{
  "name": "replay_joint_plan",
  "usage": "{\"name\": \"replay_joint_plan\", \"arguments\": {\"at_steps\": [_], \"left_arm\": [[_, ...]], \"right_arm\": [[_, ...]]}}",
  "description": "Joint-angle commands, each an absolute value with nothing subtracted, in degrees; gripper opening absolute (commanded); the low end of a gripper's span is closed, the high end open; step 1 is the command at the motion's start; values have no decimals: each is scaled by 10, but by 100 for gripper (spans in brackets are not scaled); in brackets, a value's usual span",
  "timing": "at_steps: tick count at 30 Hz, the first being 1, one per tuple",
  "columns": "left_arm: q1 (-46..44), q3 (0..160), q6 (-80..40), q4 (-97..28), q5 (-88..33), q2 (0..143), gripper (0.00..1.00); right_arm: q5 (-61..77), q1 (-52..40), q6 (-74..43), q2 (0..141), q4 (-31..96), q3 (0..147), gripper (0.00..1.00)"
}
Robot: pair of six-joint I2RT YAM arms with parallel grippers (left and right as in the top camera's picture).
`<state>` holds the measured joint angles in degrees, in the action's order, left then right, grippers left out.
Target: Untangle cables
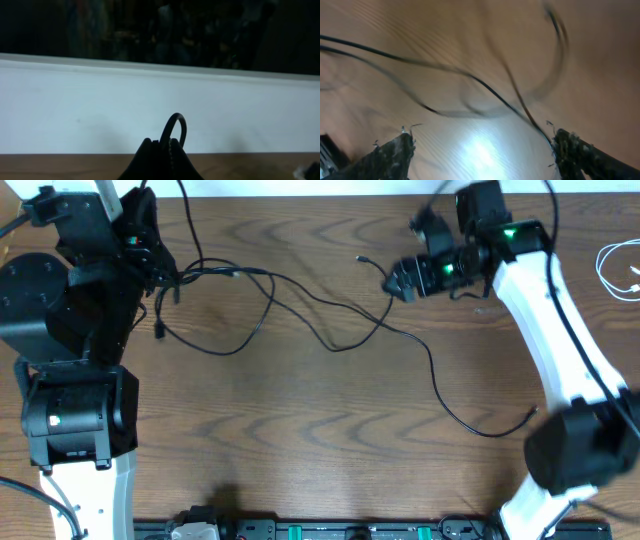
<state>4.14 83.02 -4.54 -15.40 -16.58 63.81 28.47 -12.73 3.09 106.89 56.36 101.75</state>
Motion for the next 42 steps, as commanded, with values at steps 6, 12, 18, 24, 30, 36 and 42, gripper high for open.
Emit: {"name": "replay_joint_plan", "arguments": {"at_steps": [6,12,18,24,30,36,42], "left_arm": [[44,837,-153,-132,-269,630,7],[44,837,-186,-136,-321,630,7],[44,837,-212,-136,-341,622,7],[44,837,-220,-137,-374,613,7],[44,837,-230,-143,-382,609,7],[44,837,-210,-145,-355,609,7],[48,837,-162,-145,-211,609,7]], "right_arm": [[347,-222,49,1031,463,1028,92],[311,-305,111,1038,392,1027,95],[265,-339,98,1065,340,1027,88],[255,-349,72,1094,267,1027,73],[130,-343,-57,1110,251,1027,8],[-3,-302,-168,1110,345,1025,1],[-9,-211,-210,1117,458,996,1]]}}
